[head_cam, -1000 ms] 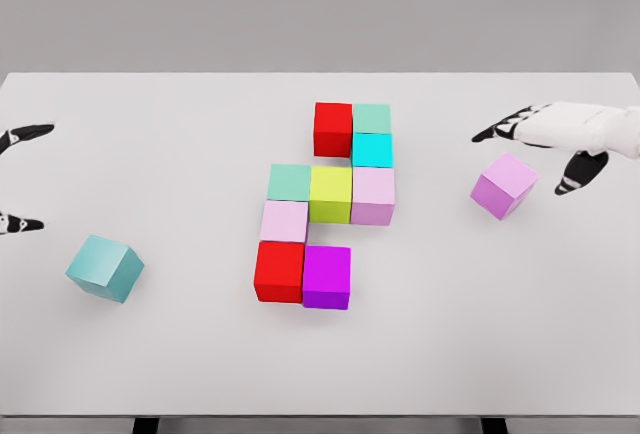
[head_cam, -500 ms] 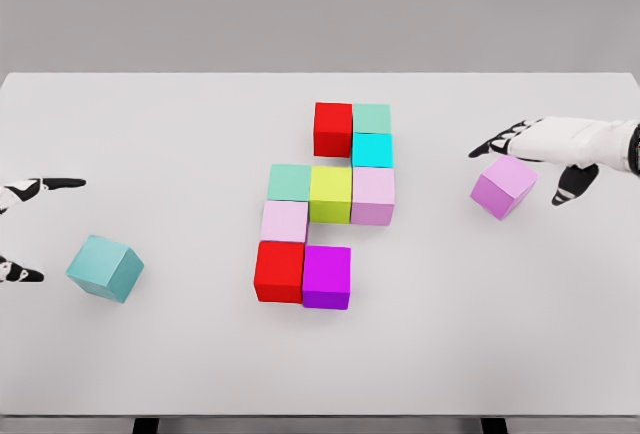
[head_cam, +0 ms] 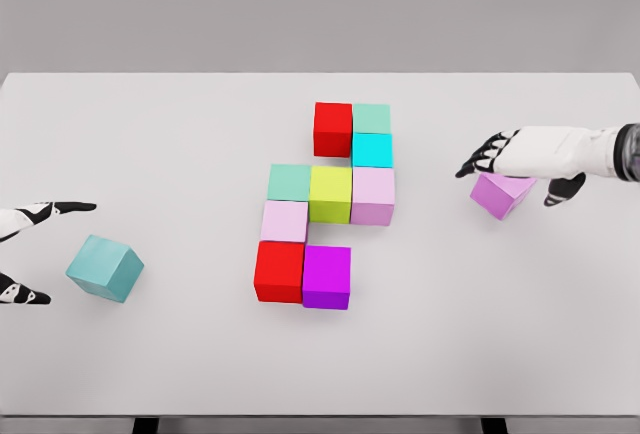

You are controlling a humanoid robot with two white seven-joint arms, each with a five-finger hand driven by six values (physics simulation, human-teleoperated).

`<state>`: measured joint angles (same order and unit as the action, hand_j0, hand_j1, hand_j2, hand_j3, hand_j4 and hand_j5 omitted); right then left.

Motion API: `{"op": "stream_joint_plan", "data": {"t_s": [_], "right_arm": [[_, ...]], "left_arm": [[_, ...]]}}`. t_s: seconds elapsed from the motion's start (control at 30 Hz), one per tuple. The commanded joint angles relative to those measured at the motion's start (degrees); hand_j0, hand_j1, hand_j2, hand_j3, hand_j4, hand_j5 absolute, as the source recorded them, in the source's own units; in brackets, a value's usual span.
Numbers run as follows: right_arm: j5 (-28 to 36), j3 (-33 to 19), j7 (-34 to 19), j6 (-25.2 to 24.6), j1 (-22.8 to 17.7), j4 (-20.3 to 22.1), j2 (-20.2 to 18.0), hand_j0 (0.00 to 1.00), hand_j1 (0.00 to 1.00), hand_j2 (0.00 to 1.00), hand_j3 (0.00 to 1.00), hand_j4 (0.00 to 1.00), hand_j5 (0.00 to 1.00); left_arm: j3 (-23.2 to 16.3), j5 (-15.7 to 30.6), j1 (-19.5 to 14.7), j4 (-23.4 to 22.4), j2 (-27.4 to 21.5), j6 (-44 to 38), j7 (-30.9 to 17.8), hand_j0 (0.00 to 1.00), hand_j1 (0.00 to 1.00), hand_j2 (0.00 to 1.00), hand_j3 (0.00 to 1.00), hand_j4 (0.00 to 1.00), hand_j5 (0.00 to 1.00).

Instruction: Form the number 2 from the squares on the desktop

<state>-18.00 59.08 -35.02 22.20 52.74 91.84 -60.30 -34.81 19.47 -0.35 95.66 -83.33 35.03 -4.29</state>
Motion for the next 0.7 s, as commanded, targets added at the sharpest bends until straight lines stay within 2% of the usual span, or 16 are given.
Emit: {"op": "stream_joint_plan", "data": {"t_s": [0.0, 0.07, 0.1, 0.33, 0.43, 0.5, 0.67], "right_arm": [[-0.29, -0.19, 0.02, 0.74, 0.00, -3.50, 1.59, 1.00, 1.00, 1.00, 1.00, 1.00, 1.00], [-0.11, -0.46, 0.02, 0.13, 0.09, -5.00, 2.38, 1.00, 1.00, 1.00, 1.00, 1.00, 1.00], [0.15, -0.63, 0.02, -0.05, 0.44, -7.02, 3.61, 1.00, 1.00, 1.00, 1.00, 1.00, 1.00], [0.51, -0.63, 0.02, -0.23, 0.53, -10.27, 5.11, 1.00, 1.00, 1.00, 1.00, 1.00, 1.00], [0.51, -0.55, 0.02, -0.23, 0.44, -10.80, 5.63, 1.00, 1.00, 1.00, 1.00, 1.00, 1.00], [0.42, -0.37, 0.02, -0.23, 0.35, -12.12, 6.25, 1.00, 1.00, 1.00, 1.00, 1.00, 1.00], [0.42, -0.19, 0.02, -0.14, 0.26, -13.00, 6.16, 1.00, 1.00, 1.00, 1.00, 1.00, 1.00]], "left_arm": [[0.09, 0.22, -0.01, -0.13, -0.08, -0.03, -0.19, 1.00, 1.00, 1.00, 1.00, 1.00, 1.00], [0.26, 0.05, -0.18, -0.21, -0.16, -0.03, -1.16, 1.00, 1.00, 1.00, 1.00, 1.00, 1.00], [0.35, 0.05, -0.27, -0.21, -0.16, -0.03, -2.39, 1.00, 1.00, 1.00, 1.00, 1.00, 1.00], [0.53, -0.04, -0.71, -0.39, 0.89, -0.03, -4.41, 1.00, 1.00, 1.00, 1.00, 1.00, 1.00], [0.53, -0.66, -2.11, -0.74, 2.47, -0.03, -4.50, 1.00, 1.00, 1.00, 1.00, 1.00, 1.00], [0.44, -2.33, -4.75, -2.32, 5.28, -0.03, -4.41, 1.00, 1.00, 1.00, 1.00, 1.00, 1.00], [0.44, -2.06, -5.72, -2.50, 5.46, -0.03, -4.41, 1.00, 1.00, 1.00, 1.00, 1.00, 1.00]]}}
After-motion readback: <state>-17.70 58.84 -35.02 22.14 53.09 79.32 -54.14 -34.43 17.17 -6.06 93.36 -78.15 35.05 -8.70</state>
